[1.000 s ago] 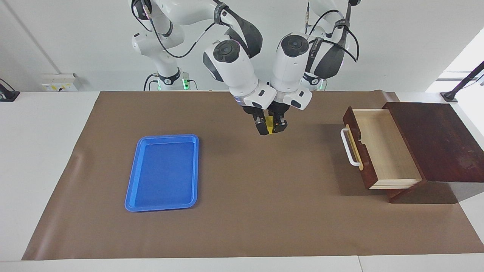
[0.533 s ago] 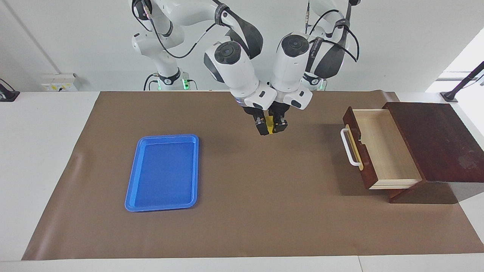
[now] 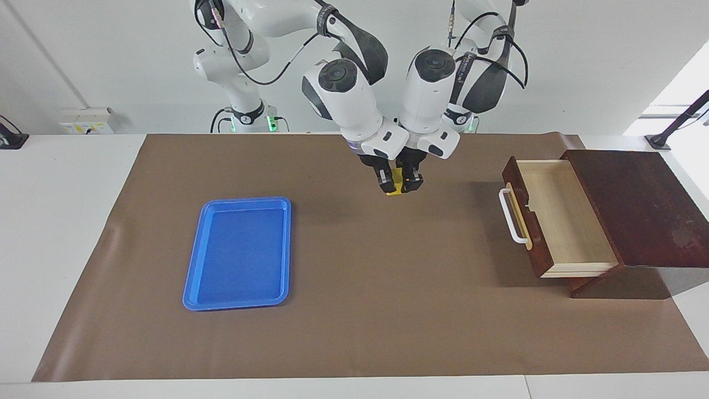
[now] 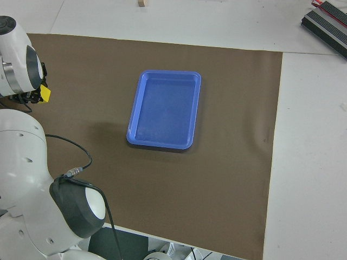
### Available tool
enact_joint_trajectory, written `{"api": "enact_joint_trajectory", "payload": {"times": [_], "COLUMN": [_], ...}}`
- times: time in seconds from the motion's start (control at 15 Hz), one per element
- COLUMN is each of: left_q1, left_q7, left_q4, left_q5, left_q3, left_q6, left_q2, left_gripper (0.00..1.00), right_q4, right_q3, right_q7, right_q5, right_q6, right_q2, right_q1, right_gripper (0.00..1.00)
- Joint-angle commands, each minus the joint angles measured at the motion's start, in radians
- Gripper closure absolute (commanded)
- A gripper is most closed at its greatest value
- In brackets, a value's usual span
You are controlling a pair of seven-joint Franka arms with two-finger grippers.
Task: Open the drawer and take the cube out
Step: 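Grasp the cube with the right gripper while the left gripper releases it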
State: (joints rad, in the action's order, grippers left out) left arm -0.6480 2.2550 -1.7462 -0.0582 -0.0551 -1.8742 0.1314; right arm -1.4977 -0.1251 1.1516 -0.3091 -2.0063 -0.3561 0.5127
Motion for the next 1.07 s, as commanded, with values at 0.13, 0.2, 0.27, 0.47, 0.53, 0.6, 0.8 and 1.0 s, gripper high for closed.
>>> {"api": "enact_joint_trajectory", "payload": {"times": [0.13,0.2,0.27,0.47,0.53,0.6,0.8,1.0], "left_q1": [-0.006,-0.006,-0.006,-0.004,-0.004,-0.002,0.063,0.142], "left_q7": [0.011,0.011,0.009,-0.012,-0.014,-0.014,-0.044,-0.089], "left_q4": [-0.013,-0.015,-0.015,-0.013,-0.013,-0.010,-0.007,-0.013], "left_q5": [-0.018,-0.018,-0.018,-0.018,-0.018,-0.018,-0.018,-0.018], "left_q3": [-0.008,-0.008,-0.008,-0.008,-0.008,-0.011,-0.019,-0.019], "left_q6": [-0.023,-0.023,-0.023,-0.025,-0.022,-0.019,-0.008,0.016], "left_q2": [-0.015,-0.015,-0.013,-0.013,-0.013,-0.013,-0.087,-0.125], "left_gripper": [1.00,1.00,1.00,0.00,0.00,0.00,0.00,0.00], "right_q4": [-0.003,-0.001,-0.001,-0.001,0.001,0.001,0.001,-0.003], "right_q3": [-0.004,-0.004,-0.004,-0.004,-0.004,-0.004,-0.004,-0.001], "right_q7": [-0.043,-0.046,-0.046,-0.046,-0.046,-0.046,-0.047,-0.047], "right_q5": [-0.001,-0.001,-0.001,-0.001,-0.001,-0.001,-0.001,0.010], "right_q6": [-0.016,-0.012,-0.011,-0.009,-0.009,-0.008,-0.006,0.017], "right_q2": [0.009,0.011,0.013,0.017,0.017,0.017,0.019,0.032], "right_q1": [0.021,0.021,0.020,0.017,0.015,0.013,0.015,0.009], "right_gripper": [1.00,1.00,1.00,1.00,1.00,1.00,1.00,1.00]}}
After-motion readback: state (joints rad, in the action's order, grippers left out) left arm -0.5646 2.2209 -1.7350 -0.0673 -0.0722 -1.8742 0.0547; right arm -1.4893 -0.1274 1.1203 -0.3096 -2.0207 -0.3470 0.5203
